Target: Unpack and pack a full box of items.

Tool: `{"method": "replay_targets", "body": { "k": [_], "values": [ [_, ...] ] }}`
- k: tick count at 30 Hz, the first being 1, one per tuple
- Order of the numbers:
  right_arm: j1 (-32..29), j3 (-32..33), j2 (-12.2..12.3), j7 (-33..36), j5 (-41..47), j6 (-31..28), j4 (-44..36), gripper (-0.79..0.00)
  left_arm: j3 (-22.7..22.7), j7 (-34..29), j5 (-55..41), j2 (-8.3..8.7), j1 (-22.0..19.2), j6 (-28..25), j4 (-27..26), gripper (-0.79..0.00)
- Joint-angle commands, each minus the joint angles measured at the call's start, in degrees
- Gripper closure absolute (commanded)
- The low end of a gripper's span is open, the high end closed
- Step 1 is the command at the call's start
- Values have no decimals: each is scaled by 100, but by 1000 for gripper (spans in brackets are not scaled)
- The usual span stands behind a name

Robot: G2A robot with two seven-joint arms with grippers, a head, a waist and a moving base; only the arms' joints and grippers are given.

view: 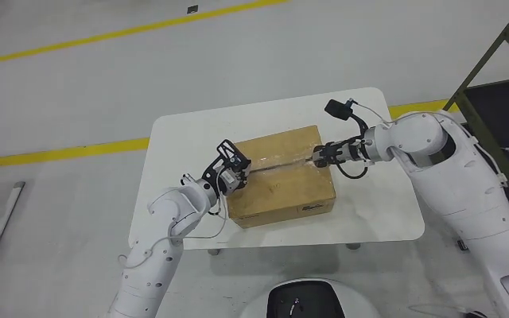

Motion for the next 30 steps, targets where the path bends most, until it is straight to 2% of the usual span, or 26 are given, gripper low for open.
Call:
{"method": "replay_targets", "body": {
  "k": [1,17,20,21,30],
  "values": [
    [21,-30,0,0,-17,-2,17,0,29,6,24,-4,-17,-14,30,0],
    [87,-169,16,-73,-13,30,88,0,298,2,225,-56,-220,-15,411,0],
    [73,-181,22,-97,-14,46,92,-185,330,12,222,-67,-254,-12,450,0],
    [65,-187,25,-101,-21,55,88,-219,340,8,219,-70,-260,-8,461,0],
    [12,-113,82,-80,-99,107,51,-256,369,-14,217,-82,-280,-13,515,0]
  ]
}}
